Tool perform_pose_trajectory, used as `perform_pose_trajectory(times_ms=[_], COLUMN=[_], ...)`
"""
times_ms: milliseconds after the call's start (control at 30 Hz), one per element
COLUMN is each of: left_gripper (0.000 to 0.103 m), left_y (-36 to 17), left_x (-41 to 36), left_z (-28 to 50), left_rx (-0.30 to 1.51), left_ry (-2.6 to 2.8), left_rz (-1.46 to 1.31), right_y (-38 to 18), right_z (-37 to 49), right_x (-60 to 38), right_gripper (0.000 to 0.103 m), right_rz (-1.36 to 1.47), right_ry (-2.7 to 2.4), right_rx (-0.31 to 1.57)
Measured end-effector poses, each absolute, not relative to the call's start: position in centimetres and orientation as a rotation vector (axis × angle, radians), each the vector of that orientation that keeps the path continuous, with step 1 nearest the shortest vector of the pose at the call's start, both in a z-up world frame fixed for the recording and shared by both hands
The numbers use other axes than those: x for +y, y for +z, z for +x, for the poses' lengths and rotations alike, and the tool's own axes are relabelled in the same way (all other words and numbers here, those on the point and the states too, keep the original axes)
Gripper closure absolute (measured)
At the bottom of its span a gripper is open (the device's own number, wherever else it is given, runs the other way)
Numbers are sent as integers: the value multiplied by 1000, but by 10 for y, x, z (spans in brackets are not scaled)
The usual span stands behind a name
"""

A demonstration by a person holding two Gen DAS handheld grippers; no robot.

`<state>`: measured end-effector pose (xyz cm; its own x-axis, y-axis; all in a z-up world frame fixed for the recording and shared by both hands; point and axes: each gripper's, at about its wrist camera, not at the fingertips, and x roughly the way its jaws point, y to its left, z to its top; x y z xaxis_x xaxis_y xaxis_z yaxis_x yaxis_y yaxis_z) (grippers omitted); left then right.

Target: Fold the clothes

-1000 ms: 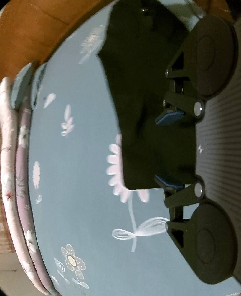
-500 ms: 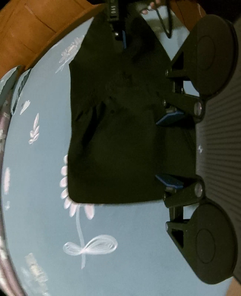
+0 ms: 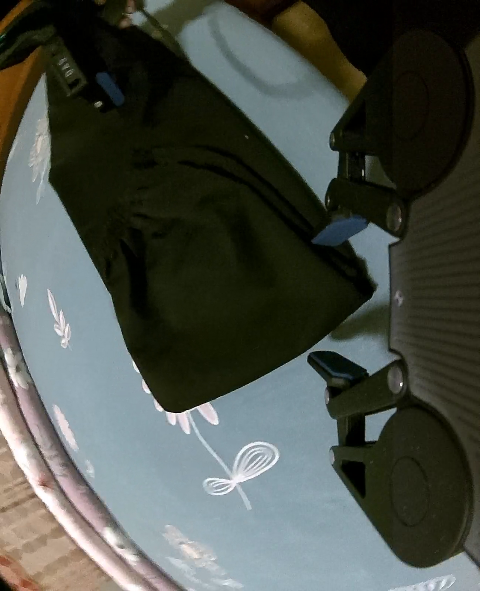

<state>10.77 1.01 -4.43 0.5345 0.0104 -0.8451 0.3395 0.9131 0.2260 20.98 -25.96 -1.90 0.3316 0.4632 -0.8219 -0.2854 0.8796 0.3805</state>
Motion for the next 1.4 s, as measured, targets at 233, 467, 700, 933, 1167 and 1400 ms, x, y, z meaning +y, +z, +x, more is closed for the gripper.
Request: perform_pose_trajectory(times_ms=[233,467,700,933,1167,1400], left_gripper=[38,37,36,33,35,35], left_y=[-45,-52,-58,-59,-59,-45], left_x=[9,-2,-18,5,-1,6], left_z=[103,96,94,95,87,86], left_rx=[954,927,839,869,864,871], left_ry=[-201,-228,-268,-90,-74,-158], left_rz=[486,640,761,724,723,662], right_y=[-19,-19,-19,-19,-11,10], right_z=[210,210,206,203,205,212], right_x=[-258,-255,-254,-253,-253,-252], right_gripper=[0,0,0,0,0,0], right_rz=[175,149,125,95,91,267], right_ry=[483,490,494,500,512,627], right_rx=[1133,1133,1111,1099,1105,1030])
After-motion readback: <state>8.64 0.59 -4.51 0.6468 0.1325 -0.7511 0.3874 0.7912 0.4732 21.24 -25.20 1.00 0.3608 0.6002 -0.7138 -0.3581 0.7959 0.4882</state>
